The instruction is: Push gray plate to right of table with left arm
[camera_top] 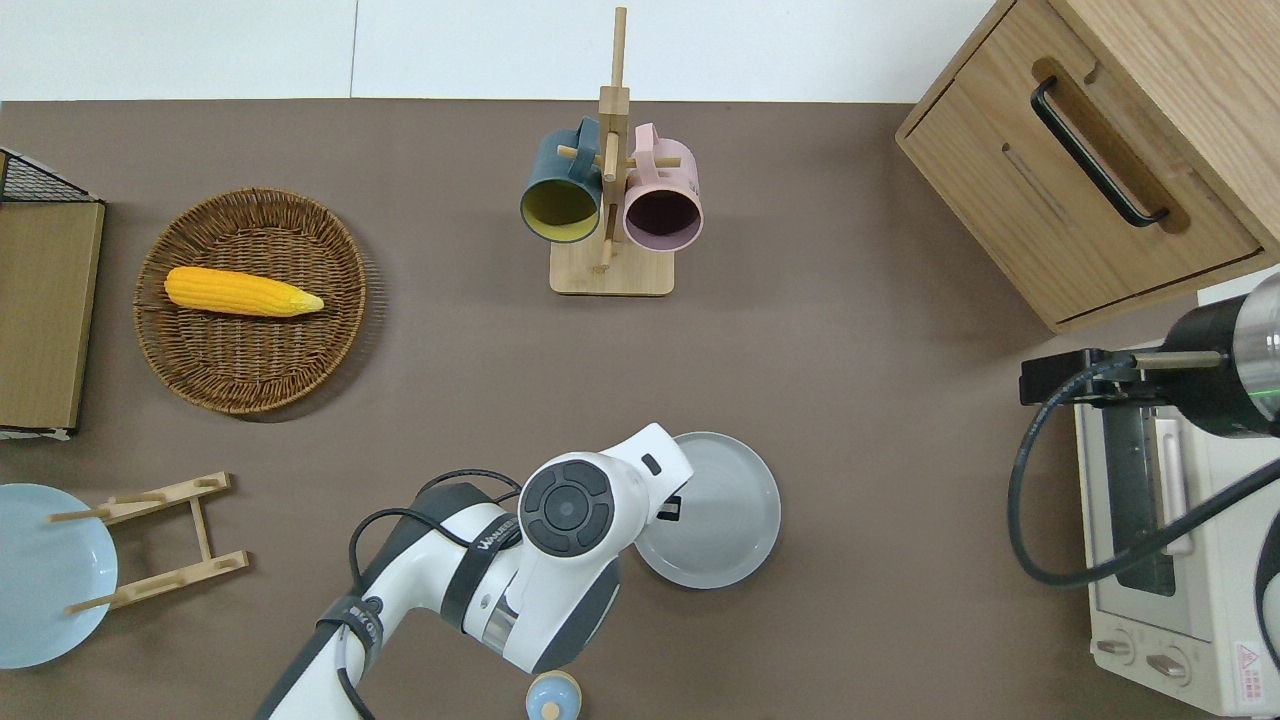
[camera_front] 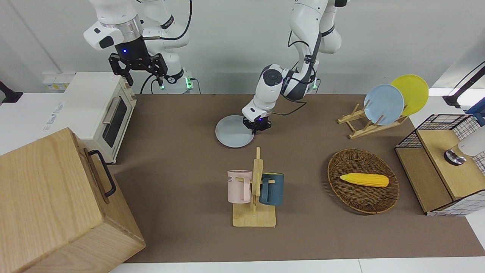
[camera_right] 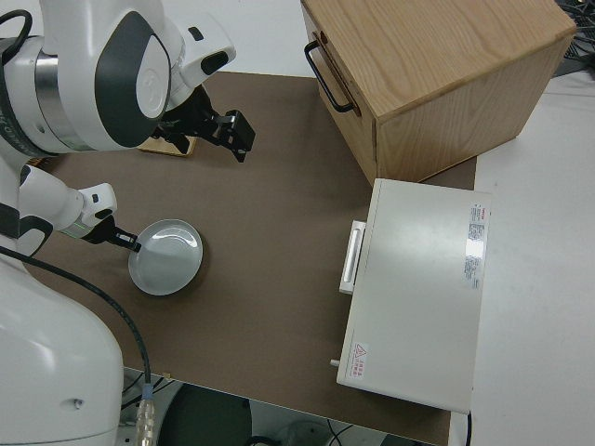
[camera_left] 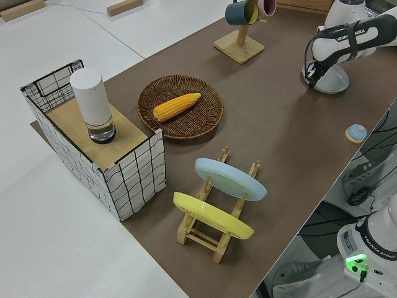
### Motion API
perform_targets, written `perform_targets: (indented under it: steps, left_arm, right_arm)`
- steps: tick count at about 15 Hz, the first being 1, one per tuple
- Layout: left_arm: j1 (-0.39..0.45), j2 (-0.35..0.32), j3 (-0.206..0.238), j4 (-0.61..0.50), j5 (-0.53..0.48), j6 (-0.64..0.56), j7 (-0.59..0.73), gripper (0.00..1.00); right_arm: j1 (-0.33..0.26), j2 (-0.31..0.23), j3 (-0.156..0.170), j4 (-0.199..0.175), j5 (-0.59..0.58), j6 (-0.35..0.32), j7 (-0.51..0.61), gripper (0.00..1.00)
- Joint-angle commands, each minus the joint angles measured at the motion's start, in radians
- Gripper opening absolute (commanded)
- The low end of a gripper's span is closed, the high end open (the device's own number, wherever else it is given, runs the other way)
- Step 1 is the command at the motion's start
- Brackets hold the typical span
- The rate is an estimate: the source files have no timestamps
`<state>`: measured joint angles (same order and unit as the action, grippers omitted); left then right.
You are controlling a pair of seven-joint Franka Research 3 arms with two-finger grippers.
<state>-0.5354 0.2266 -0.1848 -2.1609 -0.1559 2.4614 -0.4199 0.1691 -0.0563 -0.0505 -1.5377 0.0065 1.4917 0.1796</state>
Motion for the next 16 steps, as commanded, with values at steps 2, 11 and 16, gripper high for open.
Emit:
perform_targets:
  steps: [2, 11, 16]
  left_arm:
    - [-0.089, 0.12, 0.019, 0.078, -0.008, 0.073, -0.086, 0.0]
    - [-0.155, 0.184, 0.021, 0.157, -0.008, 0.085, -0.22, 0.0]
    - [-0.155, 0.178, 0.018, 0.156, -0.008, 0.083, -0.266, 0.0]
  right_arm:
    - [0.006, 0.006, -0.005, 0.01, 0.0, -0.011, -0.002, 0.996]
    - [0.006, 0.006, -0.005, 0.01, 0.0, -0.011, -0.002, 0.996]
    - [0.006, 0.006, -0.005, 0.01, 0.0, -0.011, -0.003, 0.996]
